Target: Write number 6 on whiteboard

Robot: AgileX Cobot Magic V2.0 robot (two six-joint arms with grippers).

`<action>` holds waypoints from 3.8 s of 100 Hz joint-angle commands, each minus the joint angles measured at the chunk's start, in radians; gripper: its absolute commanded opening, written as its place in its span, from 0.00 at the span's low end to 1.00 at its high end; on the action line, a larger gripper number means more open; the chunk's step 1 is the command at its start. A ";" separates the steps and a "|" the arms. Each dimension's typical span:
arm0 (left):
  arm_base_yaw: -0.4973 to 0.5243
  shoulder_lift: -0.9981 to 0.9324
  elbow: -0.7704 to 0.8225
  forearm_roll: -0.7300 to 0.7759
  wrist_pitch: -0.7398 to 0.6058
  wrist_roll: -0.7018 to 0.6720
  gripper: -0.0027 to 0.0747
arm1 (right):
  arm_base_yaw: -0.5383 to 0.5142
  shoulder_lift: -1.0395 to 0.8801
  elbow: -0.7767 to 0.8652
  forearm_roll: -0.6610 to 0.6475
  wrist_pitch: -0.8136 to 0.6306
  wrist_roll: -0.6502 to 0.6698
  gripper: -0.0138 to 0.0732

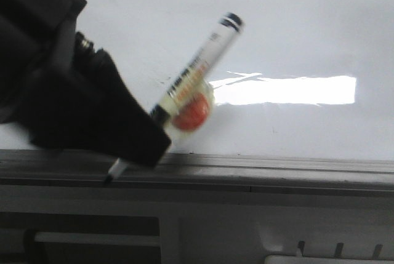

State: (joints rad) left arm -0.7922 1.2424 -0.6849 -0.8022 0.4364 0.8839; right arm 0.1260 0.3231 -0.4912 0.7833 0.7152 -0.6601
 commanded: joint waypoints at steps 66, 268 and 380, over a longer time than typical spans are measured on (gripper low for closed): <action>-0.102 -0.083 -0.044 0.213 0.048 0.287 0.01 | 0.517 0.384 -0.032 0.151 -0.172 -0.522 0.59; 0.091 -0.535 -0.017 0.176 0.007 -0.073 0.73 | 0.704 0.463 -0.097 0.183 -0.505 -0.554 0.09; 0.280 -0.878 0.175 -0.003 -0.024 -0.114 0.01 | 0.404 0.286 -0.103 -0.270 -0.407 0.052 0.09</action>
State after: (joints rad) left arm -0.5151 0.3597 -0.4834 -0.7560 0.4763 0.7807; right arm 0.5347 0.6436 -0.6049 0.4878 0.4882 -0.5934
